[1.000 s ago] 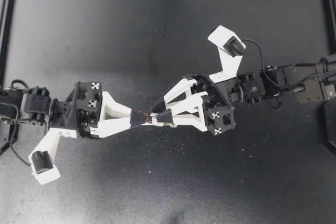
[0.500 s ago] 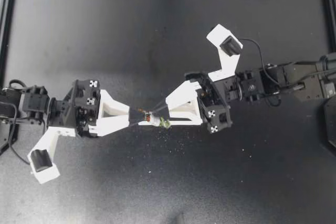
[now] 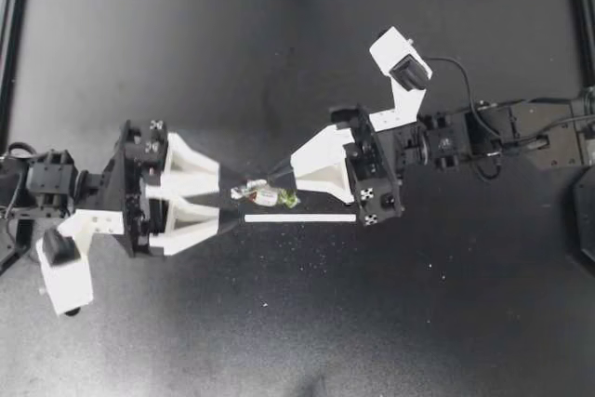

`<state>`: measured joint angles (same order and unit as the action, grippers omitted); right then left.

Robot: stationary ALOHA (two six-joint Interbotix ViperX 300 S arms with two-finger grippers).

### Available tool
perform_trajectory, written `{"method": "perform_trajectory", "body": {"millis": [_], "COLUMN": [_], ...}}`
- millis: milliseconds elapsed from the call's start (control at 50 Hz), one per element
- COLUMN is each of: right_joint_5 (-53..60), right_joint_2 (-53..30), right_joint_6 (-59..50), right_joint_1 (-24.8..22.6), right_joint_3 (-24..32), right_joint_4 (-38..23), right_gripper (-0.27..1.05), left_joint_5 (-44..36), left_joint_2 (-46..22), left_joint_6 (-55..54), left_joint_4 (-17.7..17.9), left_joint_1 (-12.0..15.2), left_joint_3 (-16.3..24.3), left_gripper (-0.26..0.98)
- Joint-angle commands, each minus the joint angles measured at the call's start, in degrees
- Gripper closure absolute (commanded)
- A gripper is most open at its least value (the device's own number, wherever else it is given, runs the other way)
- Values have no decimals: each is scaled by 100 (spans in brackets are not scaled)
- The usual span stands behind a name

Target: Pick up the candy and unwrap it.

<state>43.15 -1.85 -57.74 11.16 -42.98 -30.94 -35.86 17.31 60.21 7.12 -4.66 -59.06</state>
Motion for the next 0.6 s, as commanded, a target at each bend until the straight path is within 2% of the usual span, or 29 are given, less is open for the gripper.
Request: {"method": "perform_trajectory", "body": {"millis": [0, 140, 200, 340, 580], "right_joint_5": [-237, -1037, -1415, -1907, -2101], "right_joint_2": [264, 483, 606, 879, 984], "right_joint_6": [220, 738, 1011, 1441, 1828], "right_joint_1": [53, 53, 53, 53, -114], "right_joint_3": [149, 202, 211, 202, 185], "right_joint_4": [18, 18, 18, 18, 9], "right_gripper": [96, 96, 96, 96, 96], "left_joint_5": [-53, -53, -53, -123, -396], "left_joint_2": [62, -70, -141, -352, -773], "left_joint_6": [-703, -2804, -3850, -5722, -6205], "left_joint_4": [334, 1204, 1362, 1389, 1345], "left_joint_1": [0, 0, 0, 44, 44], "left_joint_3": [-26, -123, -123, -26, 255], "left_gripper": [16, 16, 16, 16, 16]}}
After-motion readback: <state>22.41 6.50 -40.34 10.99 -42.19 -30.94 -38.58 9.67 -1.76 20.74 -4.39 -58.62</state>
